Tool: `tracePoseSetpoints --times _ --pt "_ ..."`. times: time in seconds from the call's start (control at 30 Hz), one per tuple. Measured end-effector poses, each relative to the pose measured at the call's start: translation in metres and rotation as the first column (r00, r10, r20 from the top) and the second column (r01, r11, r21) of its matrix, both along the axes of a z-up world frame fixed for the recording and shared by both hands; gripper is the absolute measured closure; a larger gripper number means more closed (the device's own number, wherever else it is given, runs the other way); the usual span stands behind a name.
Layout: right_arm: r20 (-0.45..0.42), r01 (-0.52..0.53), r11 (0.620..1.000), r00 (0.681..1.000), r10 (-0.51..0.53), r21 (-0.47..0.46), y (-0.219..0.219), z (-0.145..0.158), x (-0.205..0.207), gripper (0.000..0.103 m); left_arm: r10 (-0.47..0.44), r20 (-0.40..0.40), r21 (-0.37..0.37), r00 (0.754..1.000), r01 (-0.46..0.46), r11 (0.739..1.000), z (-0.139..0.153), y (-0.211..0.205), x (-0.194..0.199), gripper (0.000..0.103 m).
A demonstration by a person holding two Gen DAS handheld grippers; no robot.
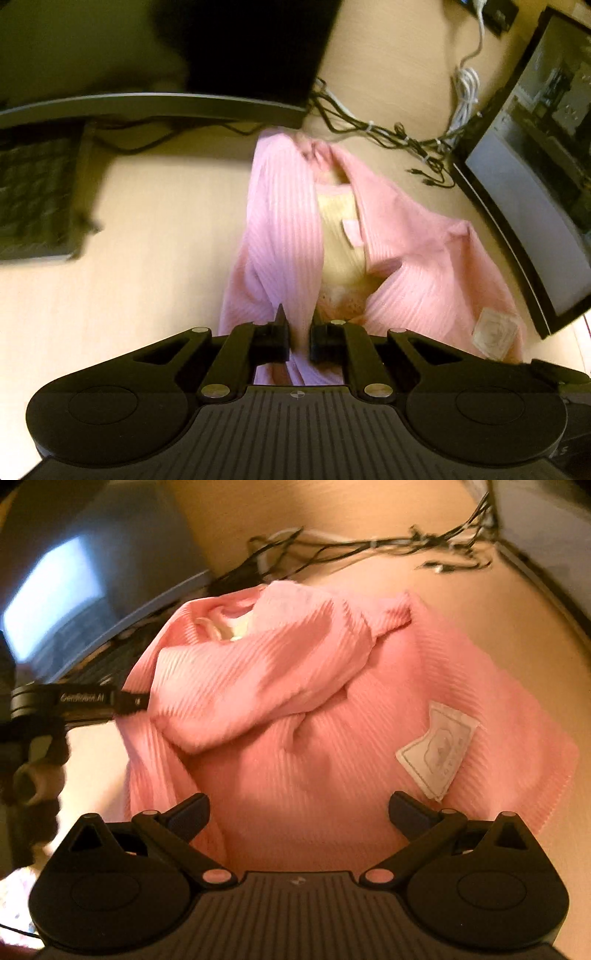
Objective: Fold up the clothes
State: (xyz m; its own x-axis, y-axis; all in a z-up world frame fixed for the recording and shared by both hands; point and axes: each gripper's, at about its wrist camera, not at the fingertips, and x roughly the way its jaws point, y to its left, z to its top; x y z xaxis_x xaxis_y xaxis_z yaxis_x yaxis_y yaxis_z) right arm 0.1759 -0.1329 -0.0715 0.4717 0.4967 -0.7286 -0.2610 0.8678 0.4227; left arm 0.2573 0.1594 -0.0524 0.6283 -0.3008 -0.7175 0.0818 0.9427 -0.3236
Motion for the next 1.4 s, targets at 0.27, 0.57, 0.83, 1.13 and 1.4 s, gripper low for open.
tracePoseSetpoints --times 0.27,0.57,0.83,1.13,1.4 --pt "0.067 -0.175 0.981 0.981 0.180 -0.078 0.023 0.008 -0.012 0.000 0.356 0.030 -0.199 0.934 -0.344 0.918 0.013 0.087 -0.067 0.033" --pt "0.457 -0.104 0.959 0.862 0.219 -0.263 0.022 0.060 -0.026 0.003 -0.049 0.039 -0.039 0.998 0.051 0.998 0.049 0.027 -0.146 0.005" --pt "0.423 -0.002 0.965 0.899 0.117 -0.261 0.016 0.053 -0.014 0.014 -0.220 -0.002 0.235 0.975 0.214 0.948 0.013 -0.062 -0.126 0.025" --pt "0.479 -0.147 0.906 0.809 0.342 -0.398 0.065 0.056 -0.025 0.026 0.025 0.194 0.260 0.981 -0.076 0.963 0.059 0.048 -0.070 0.097" --pt "0.415 -0.269 0.742 0.690 0.593 -0.614 0.141 0.022 -0.012 0.025 0.420 0.219 0.002 0.881 -0.431 0.902 0.083 0.194 -0.025 0.051"
